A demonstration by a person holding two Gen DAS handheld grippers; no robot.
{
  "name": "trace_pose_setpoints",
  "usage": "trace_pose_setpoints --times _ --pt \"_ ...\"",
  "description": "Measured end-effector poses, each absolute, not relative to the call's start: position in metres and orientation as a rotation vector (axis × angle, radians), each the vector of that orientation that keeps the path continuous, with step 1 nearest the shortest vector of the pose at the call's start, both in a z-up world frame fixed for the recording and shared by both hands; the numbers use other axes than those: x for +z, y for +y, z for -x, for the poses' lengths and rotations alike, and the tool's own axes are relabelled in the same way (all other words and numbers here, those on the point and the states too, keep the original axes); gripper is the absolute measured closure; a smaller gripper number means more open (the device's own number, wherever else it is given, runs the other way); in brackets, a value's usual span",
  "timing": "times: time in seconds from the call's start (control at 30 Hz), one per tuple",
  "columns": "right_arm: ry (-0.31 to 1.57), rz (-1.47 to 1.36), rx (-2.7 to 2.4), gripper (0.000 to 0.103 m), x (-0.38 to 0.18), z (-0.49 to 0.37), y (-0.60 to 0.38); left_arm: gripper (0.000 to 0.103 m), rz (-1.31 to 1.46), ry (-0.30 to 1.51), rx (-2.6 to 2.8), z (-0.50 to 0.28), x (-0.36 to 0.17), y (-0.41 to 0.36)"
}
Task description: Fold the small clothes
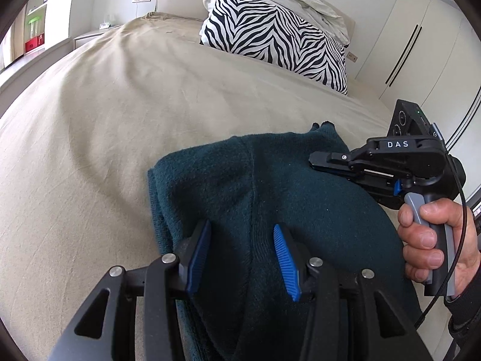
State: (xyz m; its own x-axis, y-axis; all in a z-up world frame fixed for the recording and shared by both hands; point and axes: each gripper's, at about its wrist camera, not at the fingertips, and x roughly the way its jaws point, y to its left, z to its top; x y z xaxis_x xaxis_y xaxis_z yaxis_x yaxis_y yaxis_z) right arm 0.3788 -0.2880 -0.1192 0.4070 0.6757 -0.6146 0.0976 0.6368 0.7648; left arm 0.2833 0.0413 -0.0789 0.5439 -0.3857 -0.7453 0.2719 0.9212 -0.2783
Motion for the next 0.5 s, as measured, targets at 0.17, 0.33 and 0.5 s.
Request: trace_pose_setpoints --times 0.17,0.33,0.5 --pt "1.092 -0.857 0.429 0.098 -0.118 -0.374 -0.297 0.056 0.134 0.910 -0.395 -0.282 -0.080 0.042" --pt "1.014 -0.881 0.553 0.068 -0.084 -0.333 -0.289 0.056 0.126 0.908 -0.393 -0.281 -0.079 0.042" --pt "0.936 -0.778 0.625 0.059 -0.095 -0.294 -0.285 0.056 0.114 0.908 -0.384 -0.280 -0.079 0.040"
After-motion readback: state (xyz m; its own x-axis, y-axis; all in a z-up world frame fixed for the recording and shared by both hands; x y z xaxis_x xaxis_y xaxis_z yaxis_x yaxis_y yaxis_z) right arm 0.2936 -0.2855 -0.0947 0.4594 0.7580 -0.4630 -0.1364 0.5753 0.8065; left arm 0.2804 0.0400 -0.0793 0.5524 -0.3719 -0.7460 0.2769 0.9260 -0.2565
